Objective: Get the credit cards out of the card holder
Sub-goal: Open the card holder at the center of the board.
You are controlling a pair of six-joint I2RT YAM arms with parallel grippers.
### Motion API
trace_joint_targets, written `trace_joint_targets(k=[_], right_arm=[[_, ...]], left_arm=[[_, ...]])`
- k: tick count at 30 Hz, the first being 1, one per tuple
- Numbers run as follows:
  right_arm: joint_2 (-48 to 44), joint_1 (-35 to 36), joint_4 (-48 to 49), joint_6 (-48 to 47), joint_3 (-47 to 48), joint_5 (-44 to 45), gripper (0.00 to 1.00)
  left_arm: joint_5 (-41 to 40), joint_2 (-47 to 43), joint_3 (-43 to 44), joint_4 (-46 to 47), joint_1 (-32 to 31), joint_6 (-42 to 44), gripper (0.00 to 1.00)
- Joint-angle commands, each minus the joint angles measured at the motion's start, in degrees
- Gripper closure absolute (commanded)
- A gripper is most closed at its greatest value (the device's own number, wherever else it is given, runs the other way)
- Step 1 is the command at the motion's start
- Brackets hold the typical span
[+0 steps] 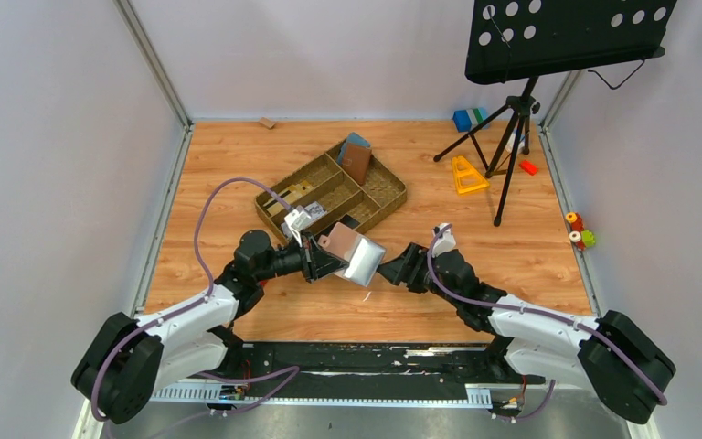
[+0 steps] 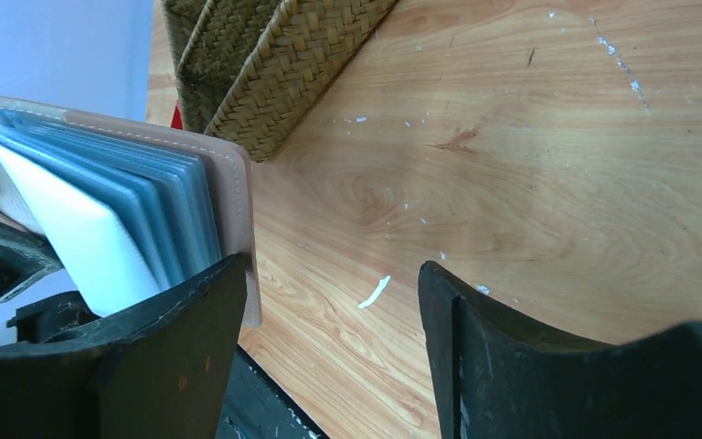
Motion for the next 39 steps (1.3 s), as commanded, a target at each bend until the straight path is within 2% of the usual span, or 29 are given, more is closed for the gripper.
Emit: trace_joint_targets(k=[1,4,9,16,23,27,33,39], right_arm=[[-0.2,0.2,0.7,0.0,2.5,0.1,0.32],[-0.2,0.4,3.2,-0.6,2.9,-3.2,0.33],[-1.2,1.5,5.6,-2.4,2.9,-4.1,0.33],[-0.4,1.8,15.7,-3.7,0.9,-9.0,0.33],[-0.7,2.8,18.4,-5.3,1.0,-10.3,0.33],[0.1,3.1,20.9,-5.5,0.8,-11.5,0.35],[1.3,4.1,21.1,-6.4,2.1,-12.4,0.33],[1.4,4.3,18.4,-6.7,2.7,-11.0,0.36]], left_arm=[[0.7,-0.3,0.2,3.3,0.3,0.5,0.96],[1.1,1.1,0.7,3.4,0.3,0.4,0.96],[1.5,3.0,1.3,3.5,0.3,0.1,0.96],[3.5,5.7,1.4,6.4,0.3,-1.4,0.95],[4.6,8.2,1.9,7.4,0.3,-2.1,0.94],[8.4,12.5,2.2,13.0,0.3,-5.4,0.93],[12.7,20.1,2.0,26.5,0.3,-13.4,0.92],[13.2,22.0,1.9,28.9,0.3,-14.6,0.87]])
